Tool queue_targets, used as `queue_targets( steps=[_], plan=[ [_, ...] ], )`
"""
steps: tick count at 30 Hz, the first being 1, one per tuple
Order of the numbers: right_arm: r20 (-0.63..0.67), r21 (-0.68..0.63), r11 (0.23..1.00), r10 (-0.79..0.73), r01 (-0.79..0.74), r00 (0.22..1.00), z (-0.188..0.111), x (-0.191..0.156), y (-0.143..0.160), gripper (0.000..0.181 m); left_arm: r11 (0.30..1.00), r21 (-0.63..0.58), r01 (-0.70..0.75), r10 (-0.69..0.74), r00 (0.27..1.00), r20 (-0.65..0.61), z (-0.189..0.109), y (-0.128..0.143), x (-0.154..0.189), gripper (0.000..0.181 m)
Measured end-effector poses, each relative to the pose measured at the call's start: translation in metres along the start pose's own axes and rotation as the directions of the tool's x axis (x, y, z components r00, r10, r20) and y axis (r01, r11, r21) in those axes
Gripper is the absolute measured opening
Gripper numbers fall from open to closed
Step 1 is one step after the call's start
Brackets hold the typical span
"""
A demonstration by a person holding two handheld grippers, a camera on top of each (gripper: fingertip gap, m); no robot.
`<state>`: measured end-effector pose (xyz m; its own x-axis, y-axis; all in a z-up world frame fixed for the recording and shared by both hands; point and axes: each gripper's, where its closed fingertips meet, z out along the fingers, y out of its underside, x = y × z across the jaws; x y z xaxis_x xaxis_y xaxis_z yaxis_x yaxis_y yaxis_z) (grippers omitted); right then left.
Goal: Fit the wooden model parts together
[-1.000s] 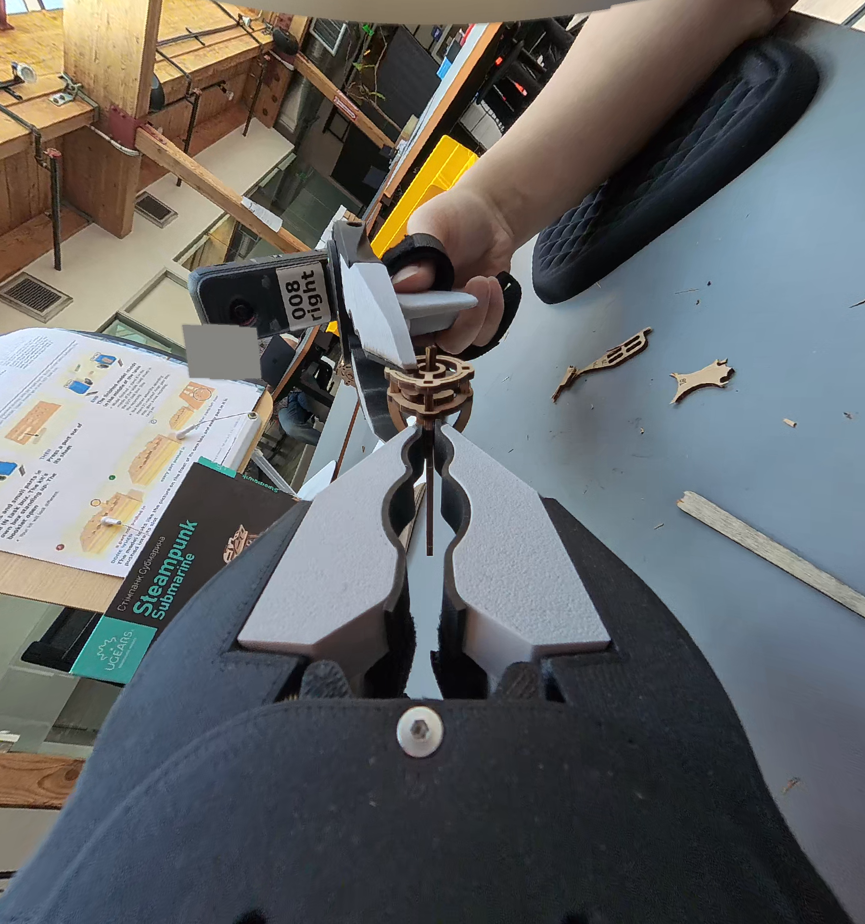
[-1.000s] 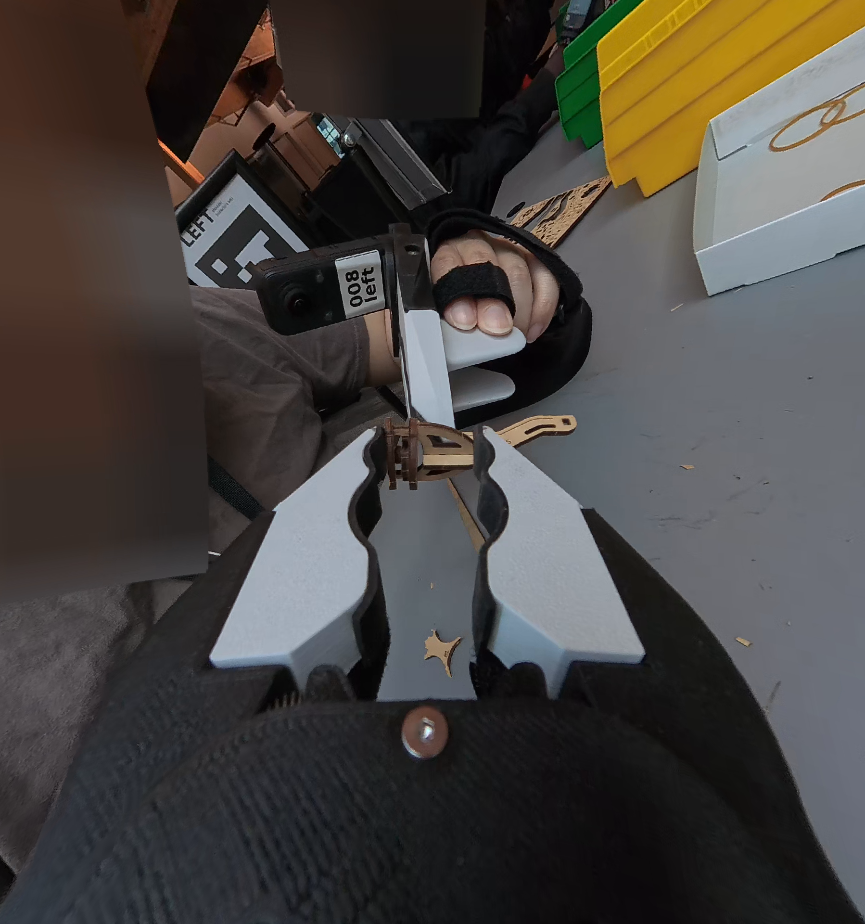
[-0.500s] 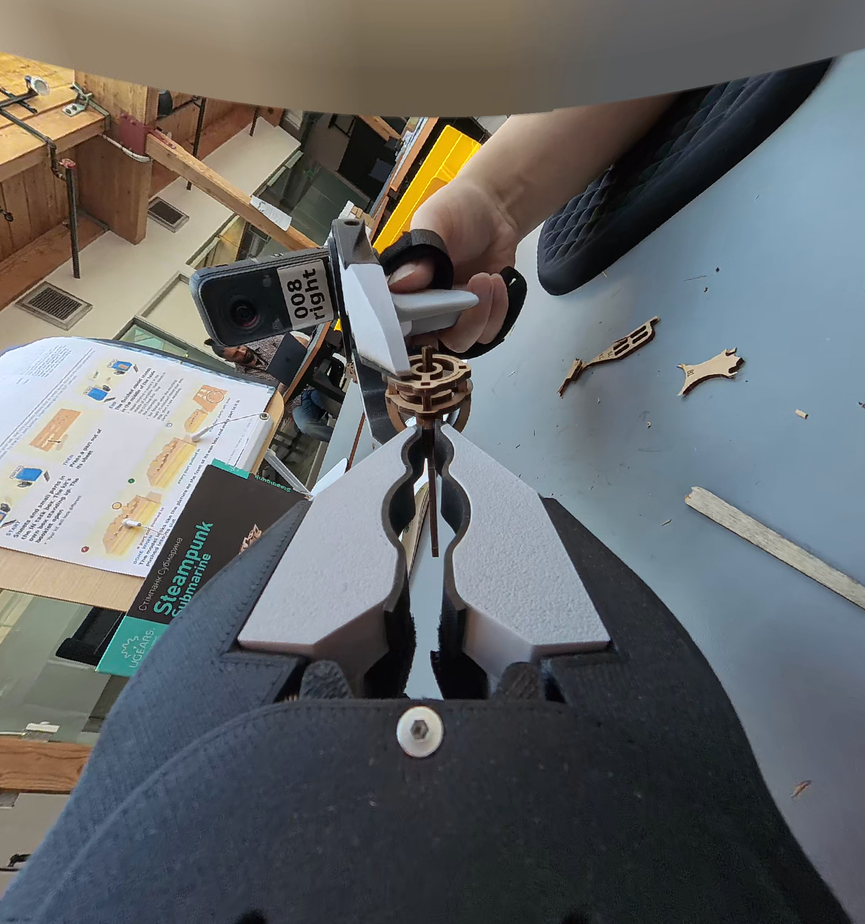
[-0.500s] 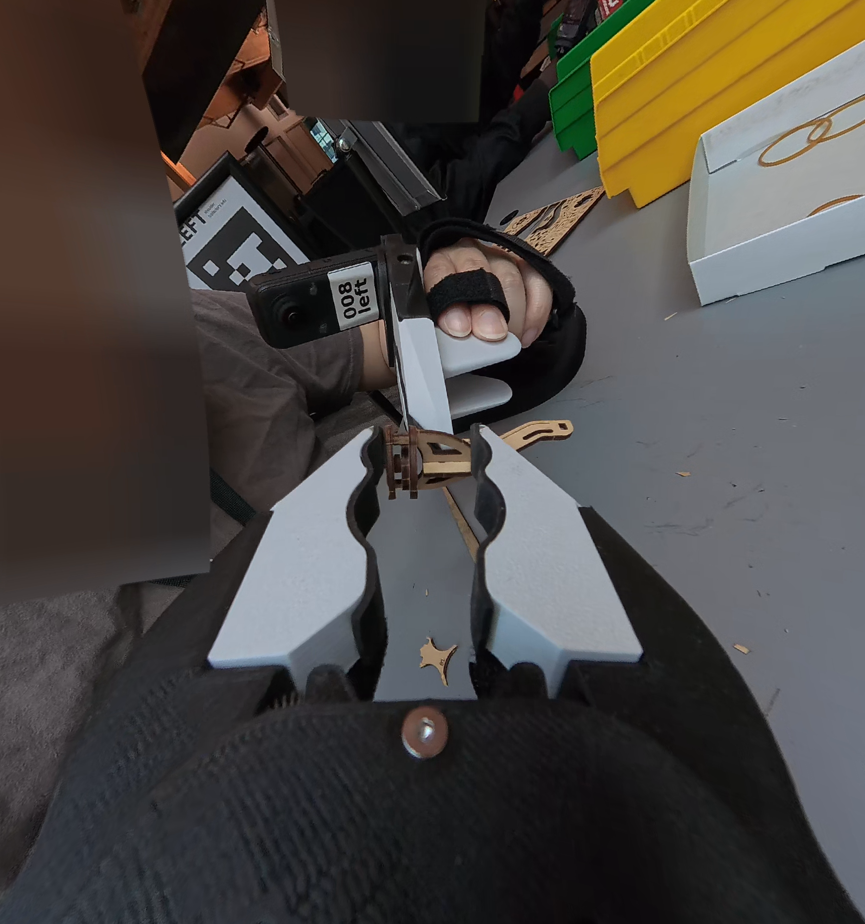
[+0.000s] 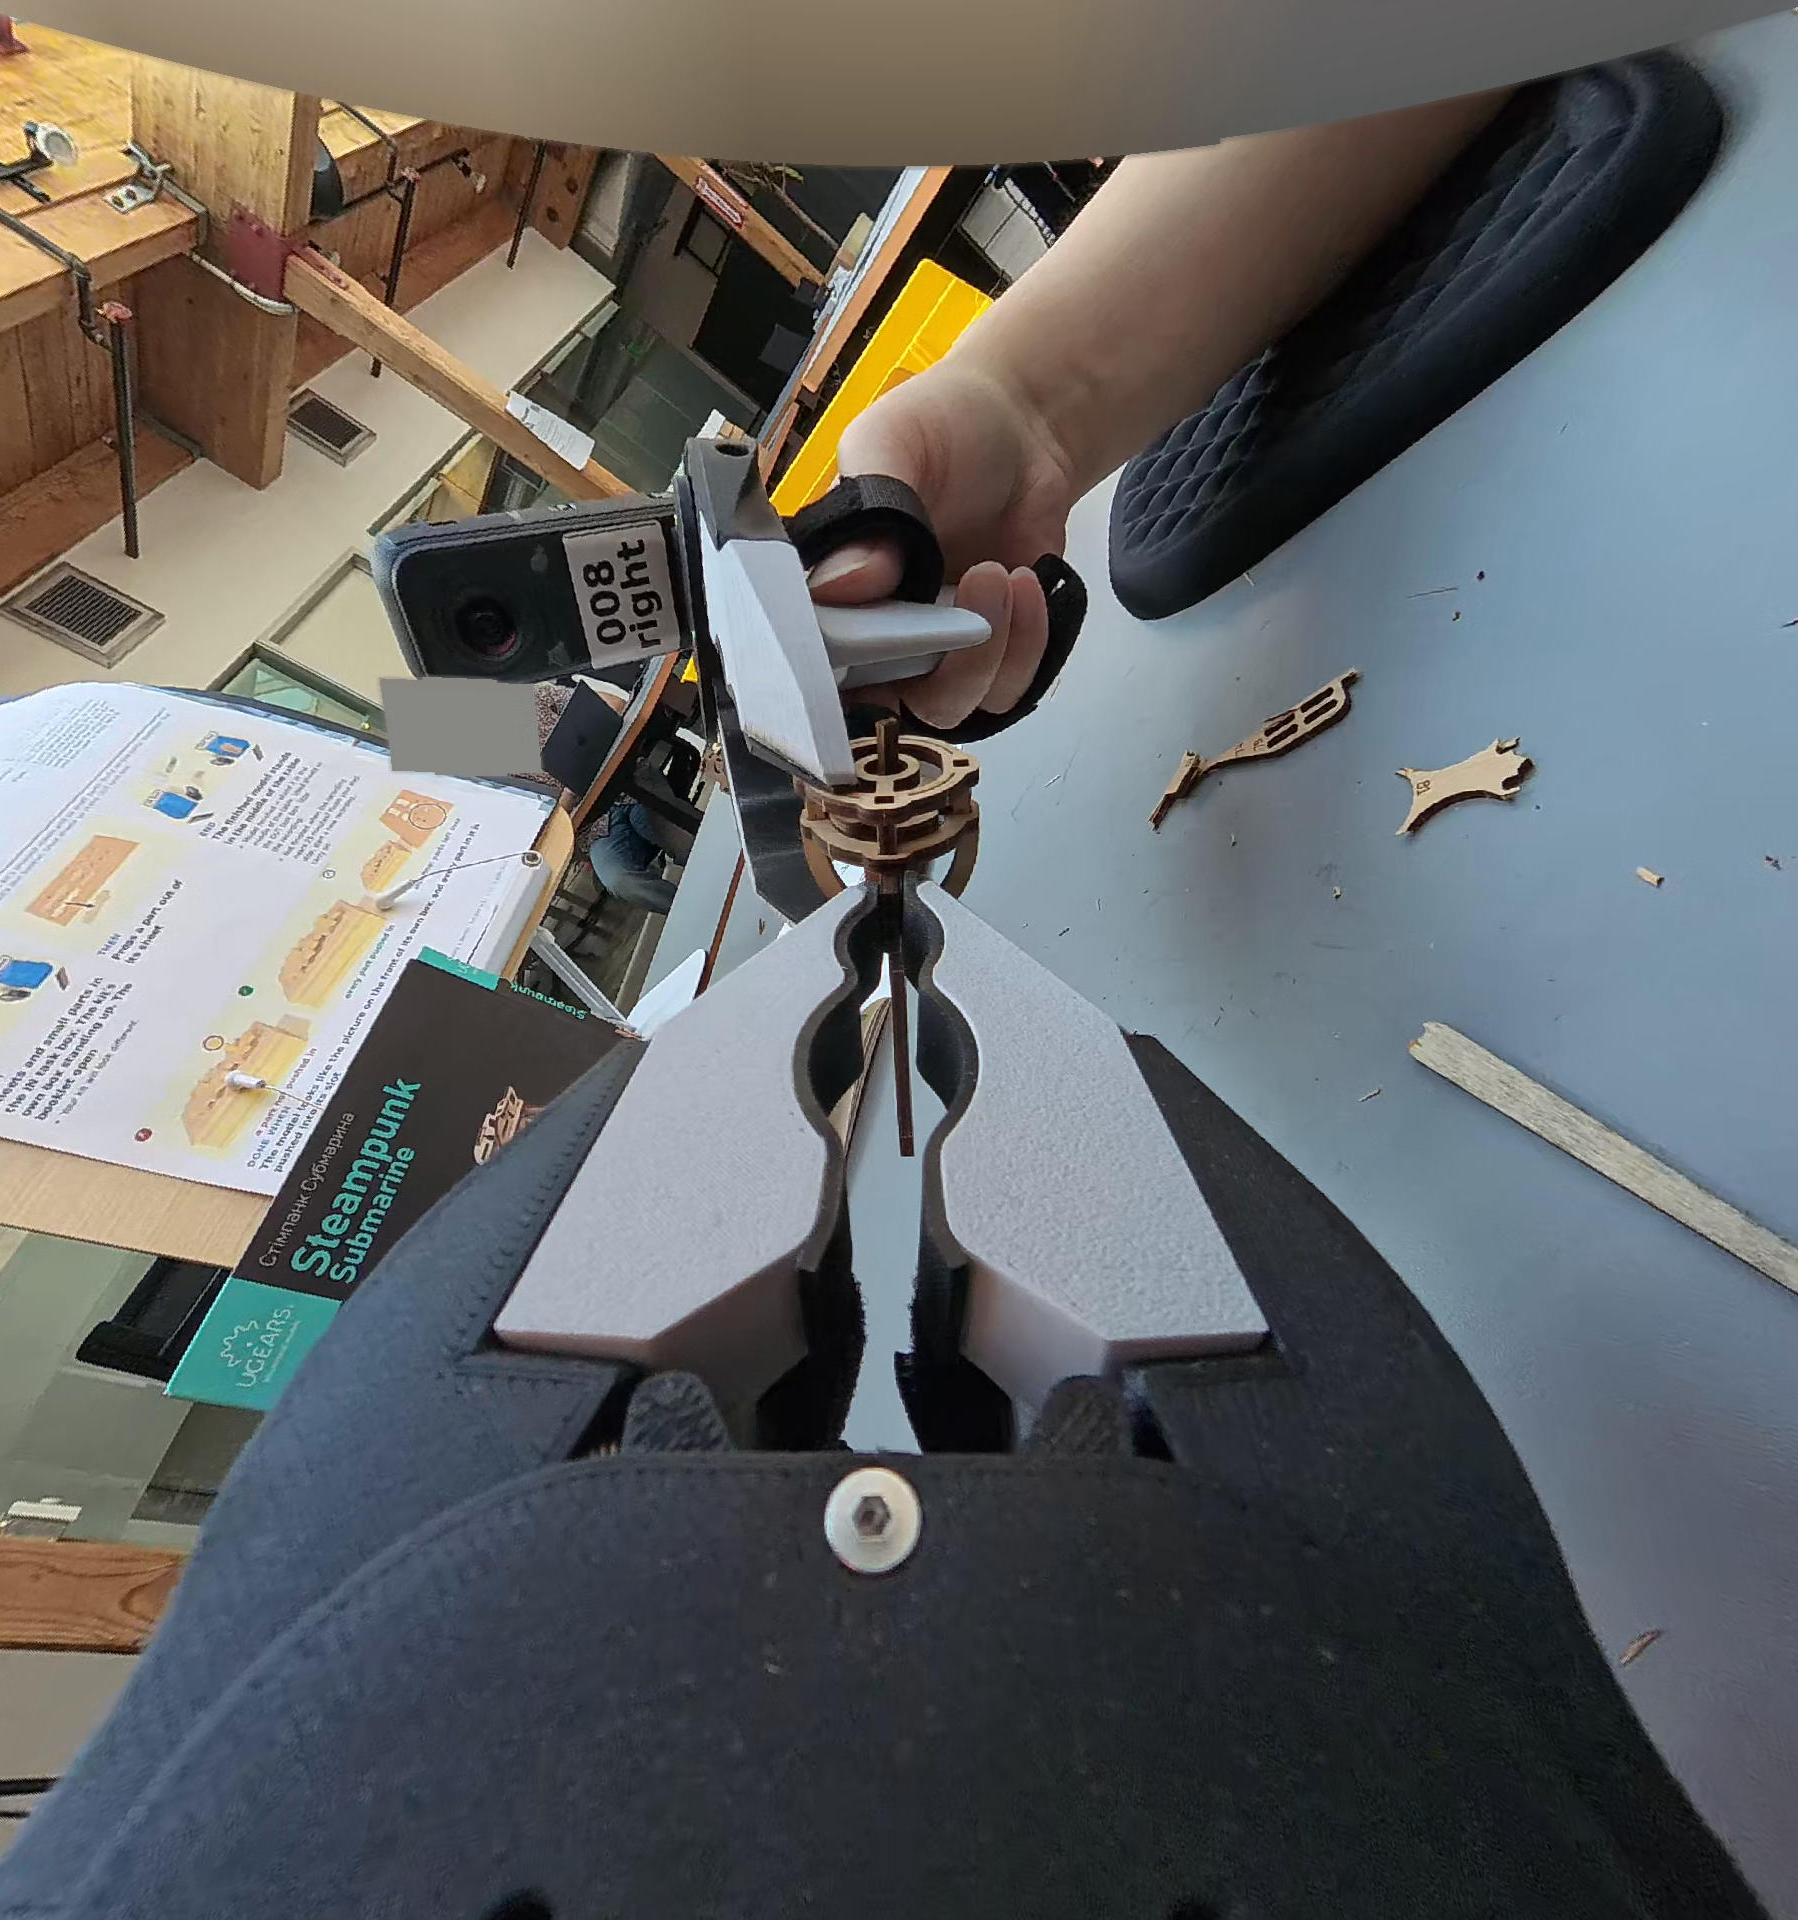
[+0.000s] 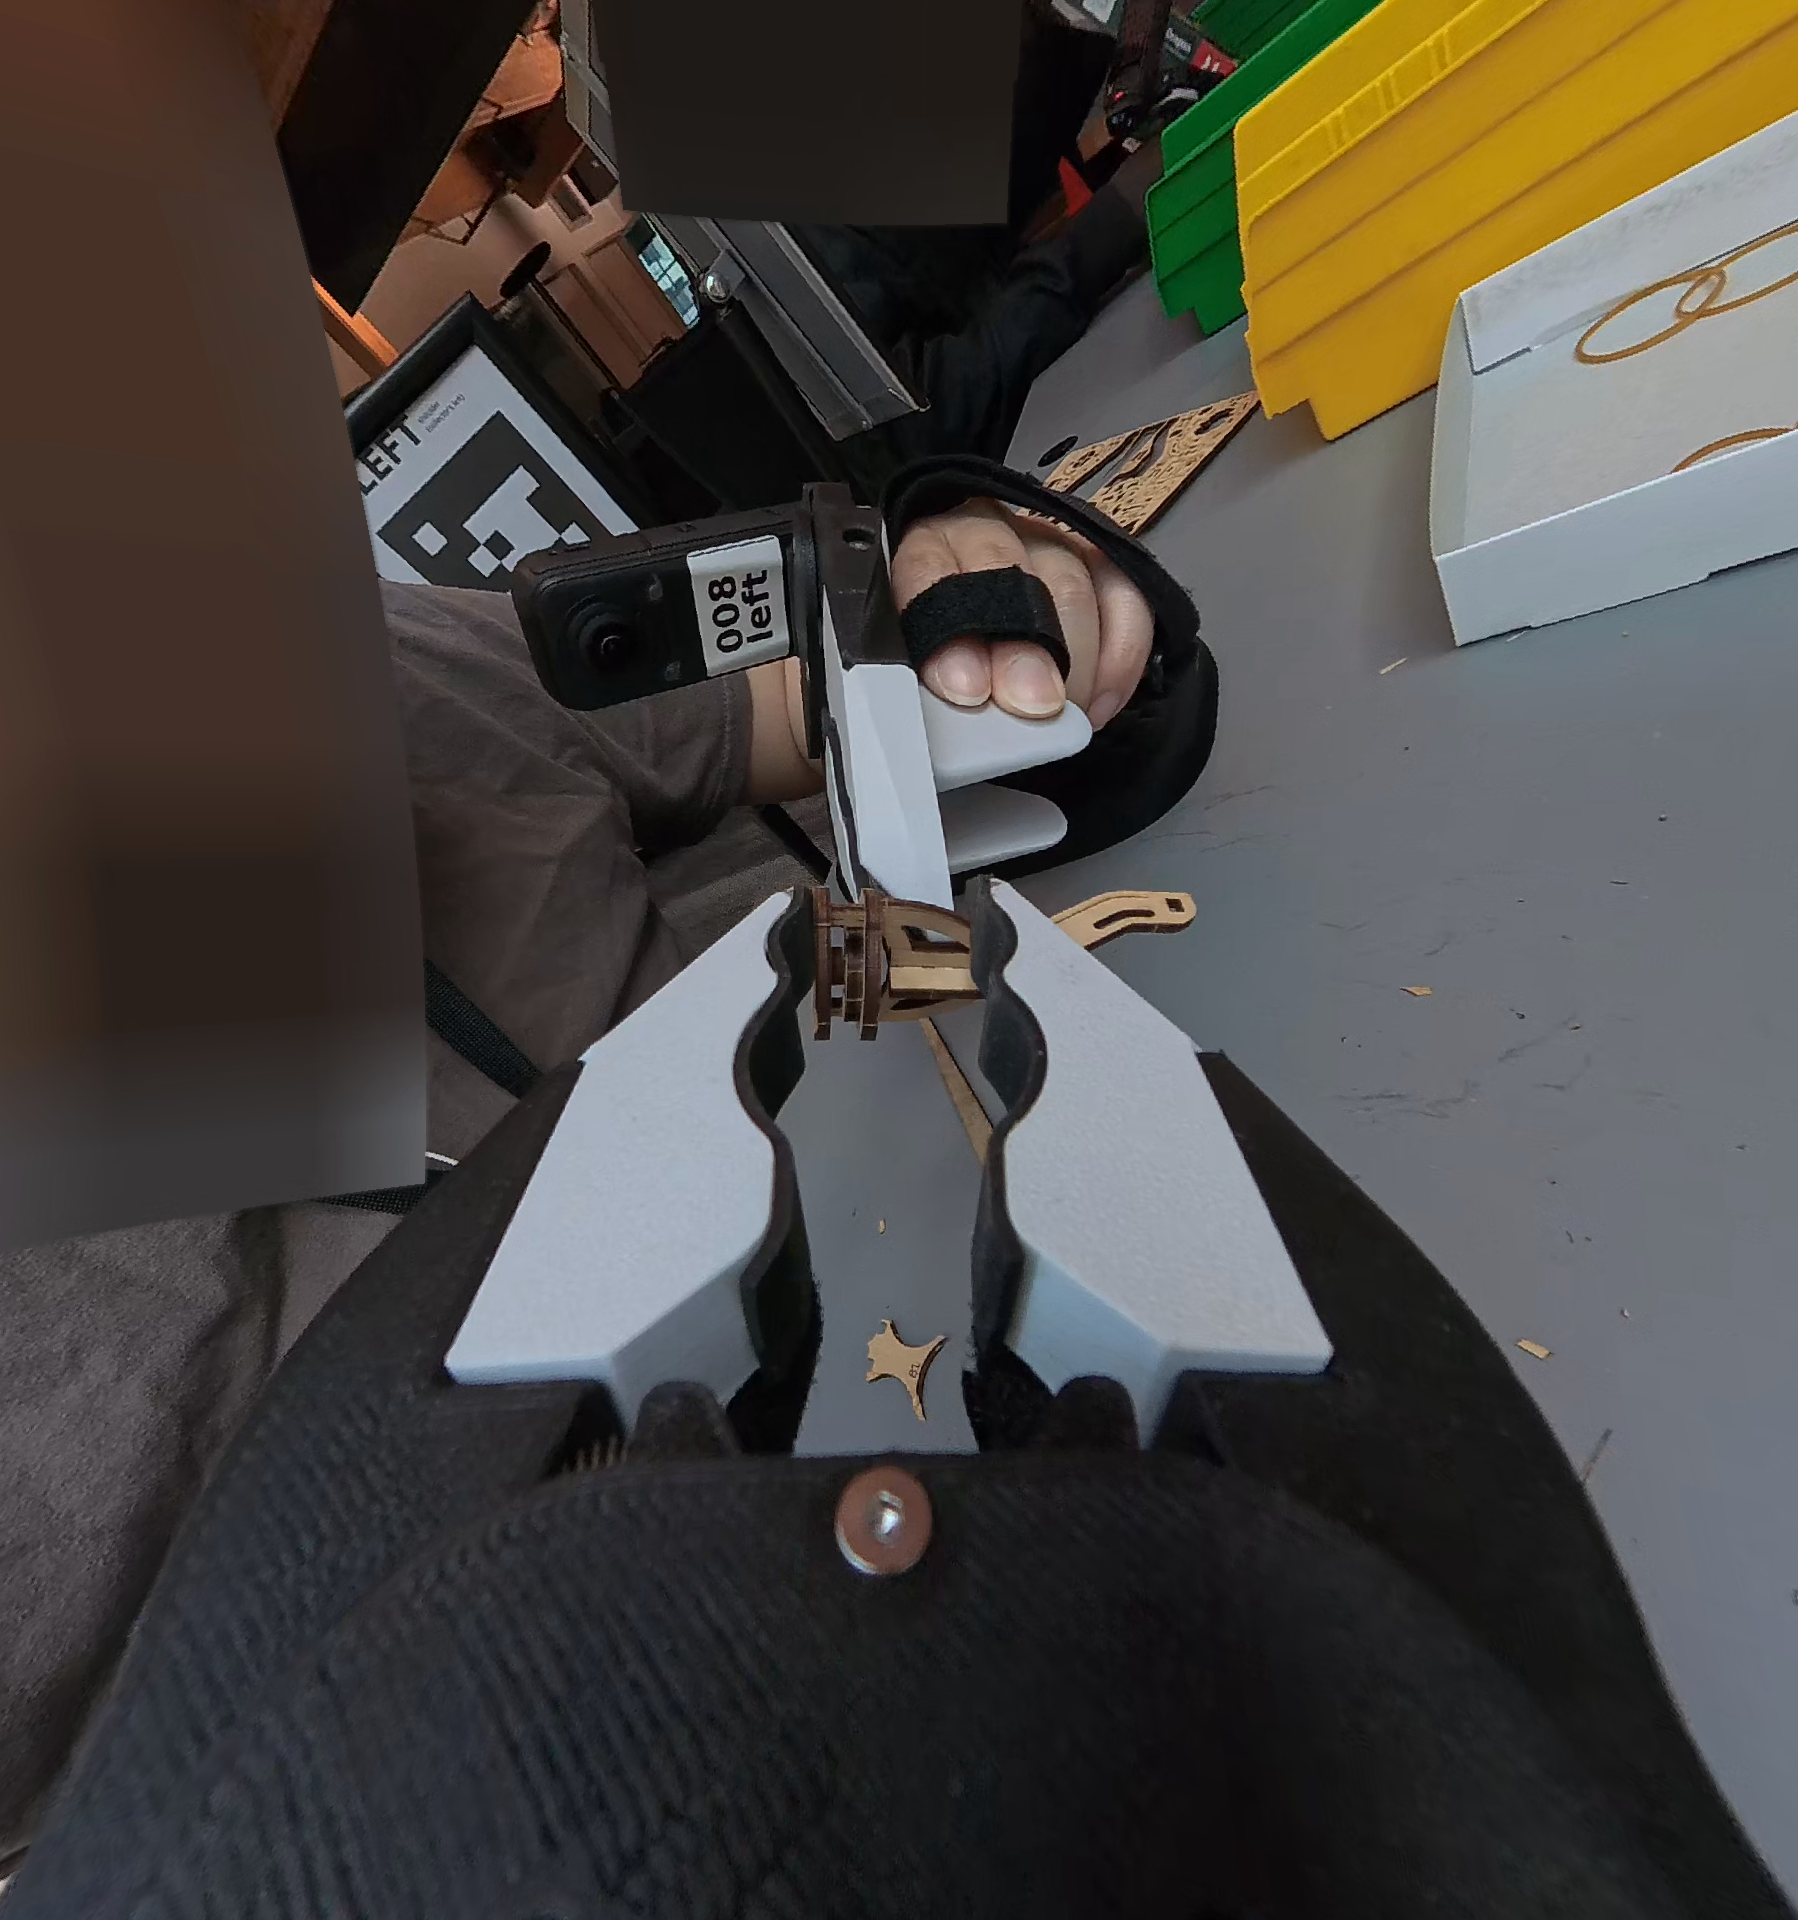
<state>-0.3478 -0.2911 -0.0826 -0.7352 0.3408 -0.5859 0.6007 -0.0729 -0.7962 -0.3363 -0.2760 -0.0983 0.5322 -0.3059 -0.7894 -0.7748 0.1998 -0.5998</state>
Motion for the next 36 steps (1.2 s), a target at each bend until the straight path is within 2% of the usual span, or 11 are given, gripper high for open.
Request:
queue_targets(
  steps=[4, 6, 7, 9, 11, 13, 16, 22, 30, 34, 36],
  plan=[
    [0.033, 0.028, 1.000, 0.010, -0.010, 0.999, -0.001, -0.001, -0.004, 0.035, 1.000, -0.002, 0.008, -0.008, 1.000, 0.019, -0.001, 0.001, -0.004, 0.001],
    [-0.007, 0.078, 0.995, -0.059, 0.060, 0.998, -0.004, 0.000, -0.014, 0.055, 0.999, -0.016, 0.038, -0.037, 0.999, 0.031, -0.001, 0.004, -0.008, 0.000],
    [-0.061, 0.091, 0.984, -0.150, 0.155, 0.987, -0.007, 0.002, -0.018, 0.055, 0.997, -0.030, 0.070, -0.069, 0.997, 0.038, -0.001, 0.007, -0.010, 0.001],
    [-0.244, 0.058, 0.895, -0.416, 0.441, 0.876, -0.014, 0.005, -0.027, 0.056, 0.985, -0.069, 0.159, -0.156, 0.987, 0.048, -0.001, 0.014, -0.015, 0.001],
    [-0.361, -0.044, 0.749, -0.628, 0.661, 0.689, -0.015, 0.000, -0.030, 0.062, 0.959, -0.093, 0.268, -0.265, 0.963, 0.043, 0.000, 0.019, -0.016, 0.001],
    [-0.380, -0.101, 0.652, -0.723, 0.752, 0.576, -0.012, -0.008, -0.029, 0.064, 0.923, -0.102, 0.372, -0.371, 0.928, 0.034, 0.001, 0.021, -0.017, 0.001],
    [-0.409, -0.126, 0.587, -0.765, 0.800, 0.497, -0.012, -0.012, -0.032, 0.069, 0.856, -0.087, 0.509, -0.509, 0.860, 0.028, 0.000, 0.021, -0.021, 0.001],
    [-0.439, -0.202, 0.549, -0.791, 0.811, 0.427, -0.018, 0.003, -0.028, 0.060, 0.635, -0.013, 0.772, -0.771, 0.632, -0.078, -0.004, 0.009, -0.030, 0.000],
    [-0.487, -0.354, 0.380, -0.855, 0.854, 0.179, -0.028, -0.008, -0.052, 0.037, 0.218, -0.040, 0.975, -0.943, 0.200, -0.266, -0.011, -0.008, -0.052, 0.000],
    [-0.447, -0.387, 0.274, -0.891, 0.880, 0.081, -0.024, -0.036, -0.071, 0.034, 0.102, -0.076, 0.992, -0.950, 0.075, -0.302, -0.013, -0.017, -0.063, 0.000],
    [-0.395, -0.397, 0.245, -0.916, 0.885, 0.077, -0.018, -0.046, -0.076, 0.033, 0.072, -0.103, 0.992, -0.945, 0.034, -0.327, -0.016, -0.026, -0.069, 0.000]
  ],
)
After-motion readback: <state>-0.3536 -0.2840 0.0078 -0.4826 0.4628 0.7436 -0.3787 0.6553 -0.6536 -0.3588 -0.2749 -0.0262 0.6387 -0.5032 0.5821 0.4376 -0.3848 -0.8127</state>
